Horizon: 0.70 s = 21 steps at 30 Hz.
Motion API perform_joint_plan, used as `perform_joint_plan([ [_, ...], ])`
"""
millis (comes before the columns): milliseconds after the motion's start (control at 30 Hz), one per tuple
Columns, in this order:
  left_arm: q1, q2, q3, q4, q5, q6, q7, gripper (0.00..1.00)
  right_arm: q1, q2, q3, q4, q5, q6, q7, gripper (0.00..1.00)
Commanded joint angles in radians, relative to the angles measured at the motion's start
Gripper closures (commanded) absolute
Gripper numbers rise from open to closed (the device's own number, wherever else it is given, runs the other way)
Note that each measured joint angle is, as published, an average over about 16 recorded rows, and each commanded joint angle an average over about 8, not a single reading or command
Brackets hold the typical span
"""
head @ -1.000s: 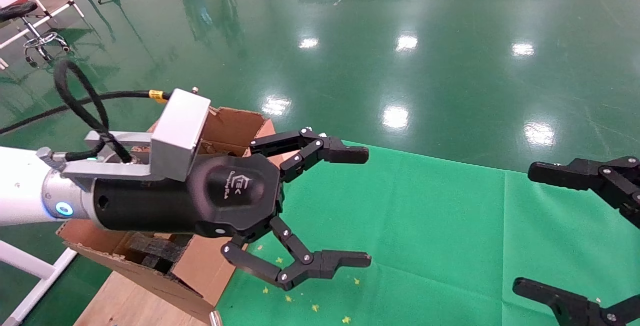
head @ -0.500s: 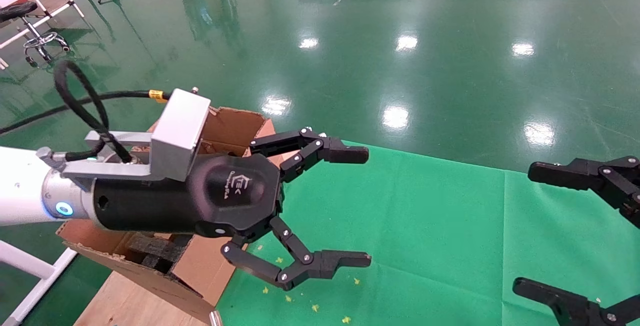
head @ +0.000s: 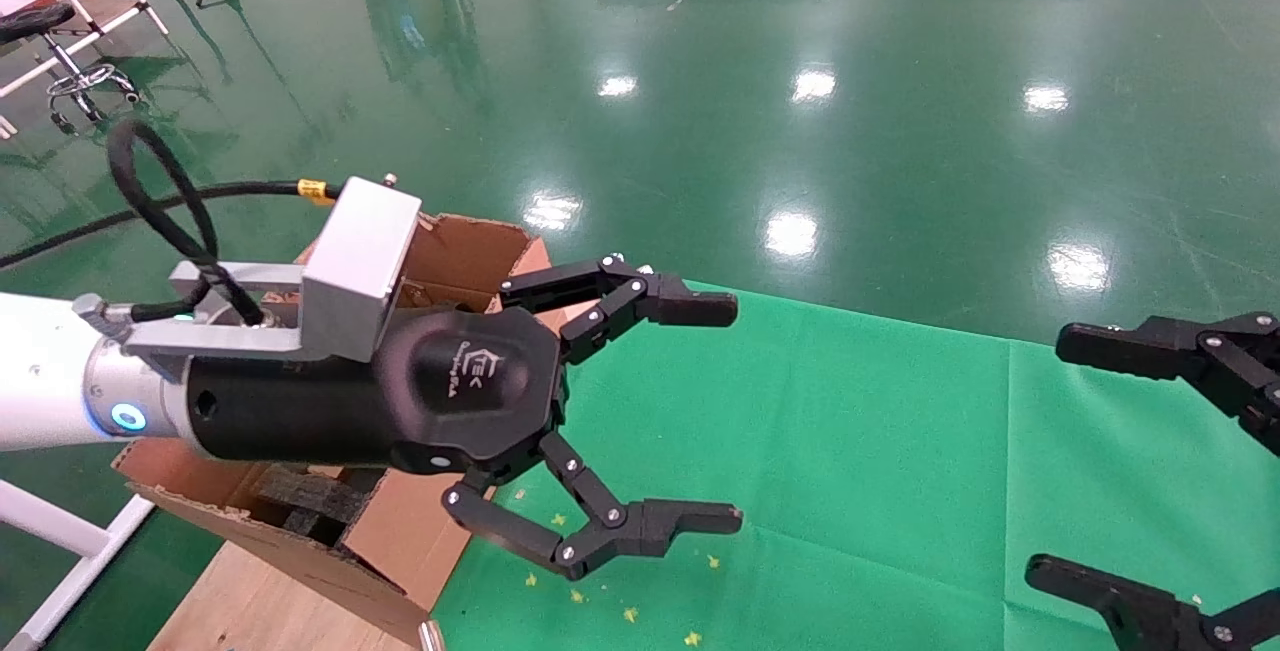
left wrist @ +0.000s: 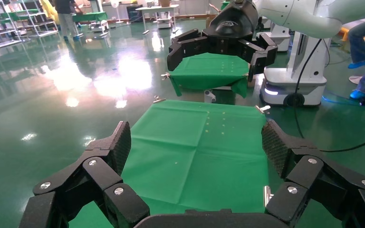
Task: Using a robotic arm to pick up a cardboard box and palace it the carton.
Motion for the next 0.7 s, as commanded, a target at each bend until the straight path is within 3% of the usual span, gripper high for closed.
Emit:
perform_joint_plan([
  [33,0.000,0.000,0.000,0.000,0.000,0.000,0.000,0.00,0.000,0.000,0.000,0.000,0.000,0.000,0.000,0.00],
  [700,0.000,0.000,0.000,0.000,0.000,0.000,0.000,0.00,0.000,0.000,0.000,0.000,0.000,0.000,0.000,0.00],
])
